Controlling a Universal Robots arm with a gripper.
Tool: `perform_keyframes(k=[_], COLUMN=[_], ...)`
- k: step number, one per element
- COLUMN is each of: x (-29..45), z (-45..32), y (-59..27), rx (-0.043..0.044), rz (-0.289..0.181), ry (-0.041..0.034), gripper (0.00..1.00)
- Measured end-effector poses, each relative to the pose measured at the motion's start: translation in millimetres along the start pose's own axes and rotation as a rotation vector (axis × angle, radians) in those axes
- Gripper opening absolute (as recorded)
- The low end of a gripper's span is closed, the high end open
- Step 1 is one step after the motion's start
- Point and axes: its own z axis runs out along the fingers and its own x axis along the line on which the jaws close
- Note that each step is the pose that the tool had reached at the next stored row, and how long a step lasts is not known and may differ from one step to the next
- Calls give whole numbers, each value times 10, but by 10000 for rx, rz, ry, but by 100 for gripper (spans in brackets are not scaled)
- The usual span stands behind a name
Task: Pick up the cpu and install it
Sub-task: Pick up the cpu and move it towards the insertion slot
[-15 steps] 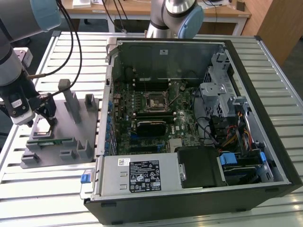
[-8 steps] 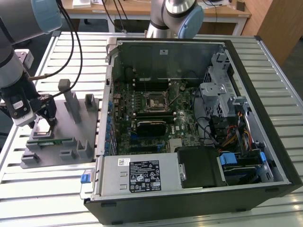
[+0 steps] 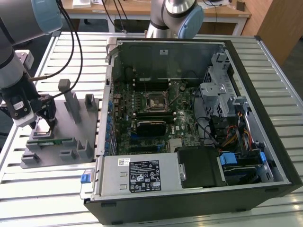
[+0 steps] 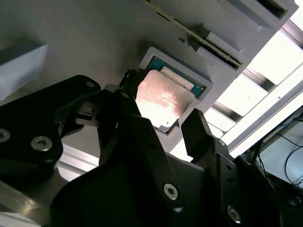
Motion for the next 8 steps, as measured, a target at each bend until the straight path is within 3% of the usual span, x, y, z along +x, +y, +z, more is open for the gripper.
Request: perform_keyframes(k=[4, 8], x=[-6, -17], z=[7, 6], y=[-1, -1], rx=[-1, 0], rz=[-1, 0], ry=[-2, 0], gripper=[64, 53])
